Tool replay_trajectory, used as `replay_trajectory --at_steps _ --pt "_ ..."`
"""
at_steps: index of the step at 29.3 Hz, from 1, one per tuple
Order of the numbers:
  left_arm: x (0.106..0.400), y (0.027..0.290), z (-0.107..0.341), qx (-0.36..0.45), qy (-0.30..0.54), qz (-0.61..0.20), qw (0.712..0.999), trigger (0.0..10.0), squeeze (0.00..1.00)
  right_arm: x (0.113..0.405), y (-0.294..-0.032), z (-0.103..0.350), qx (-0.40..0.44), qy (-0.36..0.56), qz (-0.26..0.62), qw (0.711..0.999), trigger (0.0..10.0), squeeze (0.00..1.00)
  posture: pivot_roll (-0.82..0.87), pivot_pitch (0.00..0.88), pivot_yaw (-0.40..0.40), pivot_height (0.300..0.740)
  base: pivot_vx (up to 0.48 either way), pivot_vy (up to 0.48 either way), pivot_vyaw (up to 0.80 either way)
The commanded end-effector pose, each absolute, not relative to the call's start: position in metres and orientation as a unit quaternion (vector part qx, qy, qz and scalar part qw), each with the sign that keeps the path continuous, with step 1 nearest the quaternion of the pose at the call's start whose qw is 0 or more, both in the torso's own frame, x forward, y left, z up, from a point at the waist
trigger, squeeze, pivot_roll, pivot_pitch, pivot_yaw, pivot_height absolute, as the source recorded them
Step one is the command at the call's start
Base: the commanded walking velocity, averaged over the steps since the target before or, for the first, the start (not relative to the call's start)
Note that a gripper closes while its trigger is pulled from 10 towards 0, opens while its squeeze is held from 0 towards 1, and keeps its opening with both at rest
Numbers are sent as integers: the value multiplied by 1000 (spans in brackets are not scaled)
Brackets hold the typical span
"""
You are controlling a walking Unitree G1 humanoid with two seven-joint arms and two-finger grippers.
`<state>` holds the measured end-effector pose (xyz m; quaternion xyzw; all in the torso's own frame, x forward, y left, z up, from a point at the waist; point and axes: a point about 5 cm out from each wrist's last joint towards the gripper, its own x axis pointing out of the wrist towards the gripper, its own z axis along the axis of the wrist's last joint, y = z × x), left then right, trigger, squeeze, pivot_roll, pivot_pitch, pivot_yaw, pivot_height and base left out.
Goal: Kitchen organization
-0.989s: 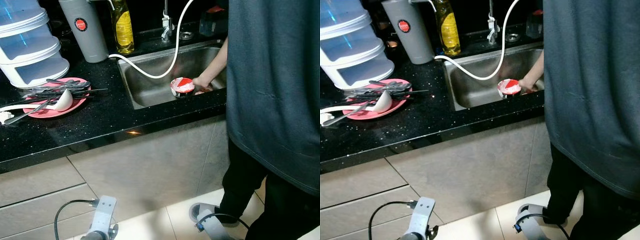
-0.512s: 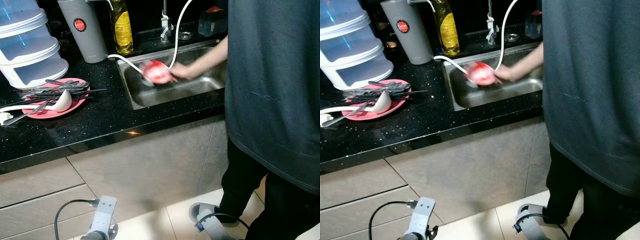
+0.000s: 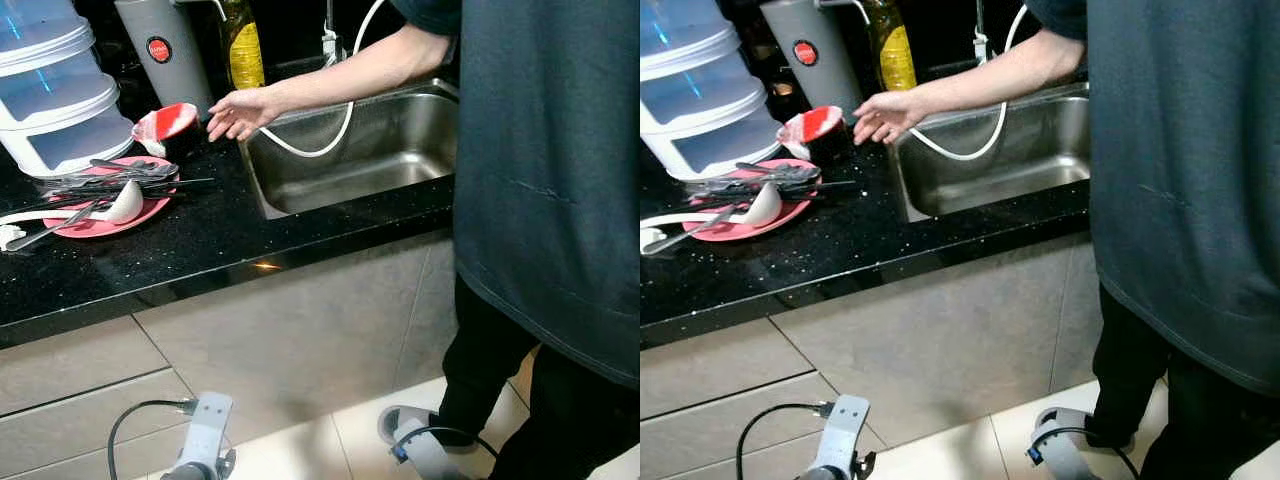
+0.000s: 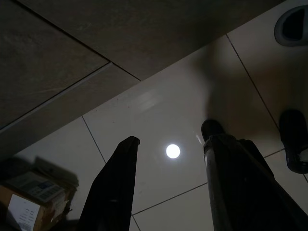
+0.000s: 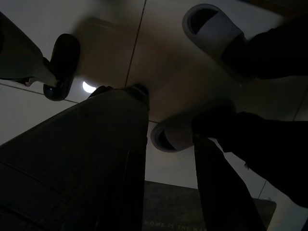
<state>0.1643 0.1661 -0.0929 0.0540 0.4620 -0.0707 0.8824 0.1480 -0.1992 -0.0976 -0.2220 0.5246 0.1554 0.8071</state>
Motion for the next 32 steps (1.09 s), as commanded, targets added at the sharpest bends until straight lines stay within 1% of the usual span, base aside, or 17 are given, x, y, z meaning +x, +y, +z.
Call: replay_trajectory --at_steps 1,14,16,18,19,20,21,24,26,28,30,32 --pt "160 170 -94 59 468 -67 879 10000 0 146 -192 -99 -215 528 166 805 10000 0 -25 0 128 740 0 0 0" --pt "159 167 -95 57 468 -74 879 10000 0 141 -200 -100 -223 533 162 800 10000 0 -28 0 116 740 0 0 0" --pt "159 166 -95 55 468 -73 879 10000 0 142 -201 -100 -220 531 157 803 10000 0 -28 0 116 740 0 0 0" --pt "159 165 -95 52 467 -74 880 10000 0 149 -204 -96 -199 520 130 821 10000 0 -24 0 98 740 0 0 0" --pt "159 165 -95 52 467 -74 880 10000 0 149 -204 -96 -199 520 130 821 10000 0 -24 0 98 740 0 0 0" --pt "160 165 -95 46 465 -72 881 10000 0 156 -207 -93 -179 508 108 836 10000 0 -28 0 95 740 0 0 0" --pt "161 165 -94 39 461 -76 883 10000 0 173 -210 -85 -114 480 56 868 10000 0 -32 0 93 740 0 0 0" --pt "163 167 -93 55 452 -72 888 10000 0 192 -211 -75 -77 446 21 891 10000 0 -45 0 85 740 0 0 0" --pt "163 168 -92 57 450 -69 888 10000 0 195 -211 -73 -74 440 18 895 10000 0 -45 0 85 740 0 0 0" --pt "165 170 -91 63 440 -60 894 10000 0 212 -209 -63 -71 404 12 912 10000 0 -43 0 83 740 0 0 0" --pt "165 171 -91 60 437 -55 896 10000 0 215 -209 -61 -73 395 13 916 10000 0 -43 0 83 740 0 0 0" --pt "194 168 -72 56 354 -46 932 10000 0 223 -205 -55 -76 367 25 927 10000 0 -42 0 84 740 0 0 0"
